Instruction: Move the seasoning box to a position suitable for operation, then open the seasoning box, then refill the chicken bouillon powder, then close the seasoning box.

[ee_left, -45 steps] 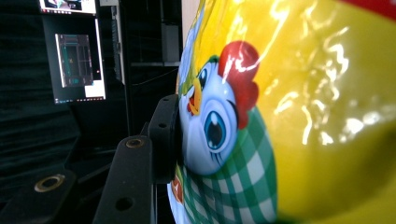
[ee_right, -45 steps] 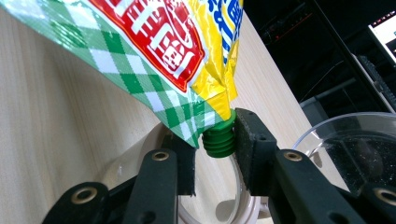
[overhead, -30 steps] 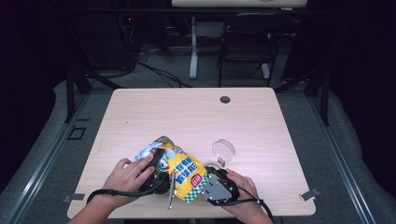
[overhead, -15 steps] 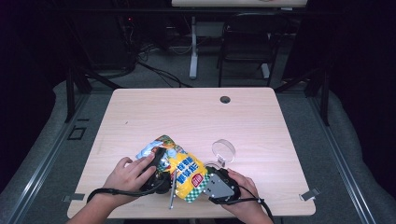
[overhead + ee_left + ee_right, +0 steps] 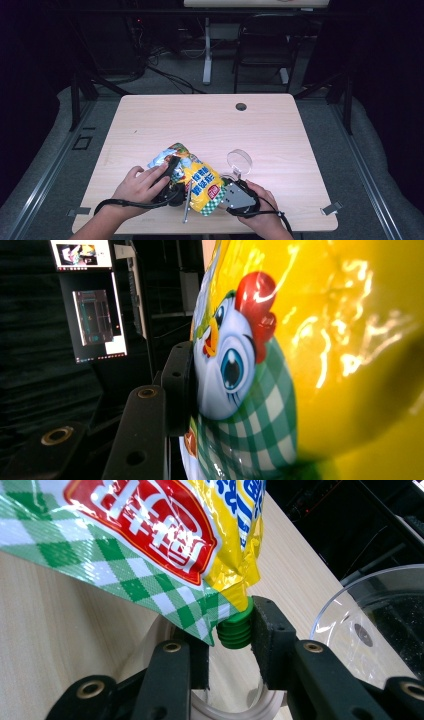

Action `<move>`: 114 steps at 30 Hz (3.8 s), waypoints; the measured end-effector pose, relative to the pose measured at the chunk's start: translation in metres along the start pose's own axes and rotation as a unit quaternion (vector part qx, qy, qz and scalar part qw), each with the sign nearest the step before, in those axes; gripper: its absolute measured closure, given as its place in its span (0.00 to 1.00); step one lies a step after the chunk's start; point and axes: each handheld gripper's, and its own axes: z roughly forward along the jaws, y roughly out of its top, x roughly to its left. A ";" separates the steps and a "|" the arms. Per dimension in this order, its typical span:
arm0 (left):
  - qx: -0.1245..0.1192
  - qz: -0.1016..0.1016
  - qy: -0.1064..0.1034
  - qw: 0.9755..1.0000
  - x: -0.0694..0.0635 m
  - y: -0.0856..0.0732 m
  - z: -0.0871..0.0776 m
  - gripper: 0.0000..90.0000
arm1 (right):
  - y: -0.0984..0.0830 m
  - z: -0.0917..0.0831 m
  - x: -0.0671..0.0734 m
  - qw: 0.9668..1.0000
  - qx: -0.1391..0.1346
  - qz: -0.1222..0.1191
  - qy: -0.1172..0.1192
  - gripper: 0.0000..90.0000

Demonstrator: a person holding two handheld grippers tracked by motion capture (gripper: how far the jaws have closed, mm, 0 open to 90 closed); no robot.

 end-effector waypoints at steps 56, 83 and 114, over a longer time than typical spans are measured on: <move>0.006 0.051 0.007 0.999 0.010 0.006 -0.006 0.67 | -0.002 0.002 -0.002 1.000 0.000 0.018 0.010 0.78; 0.008 0.063 0.007 0.998 0.013 0.008 -0.007 0.67 | -0.003 0.002 -0.004 1.000 -0.003 0.022 0.013 0.78; 0.013 0.095 0.023 0.995 0.018 0.012 -0.012 0.68 | -0.003 0.001 -0.006 0.999 -0.007 0.029 0.013 0.78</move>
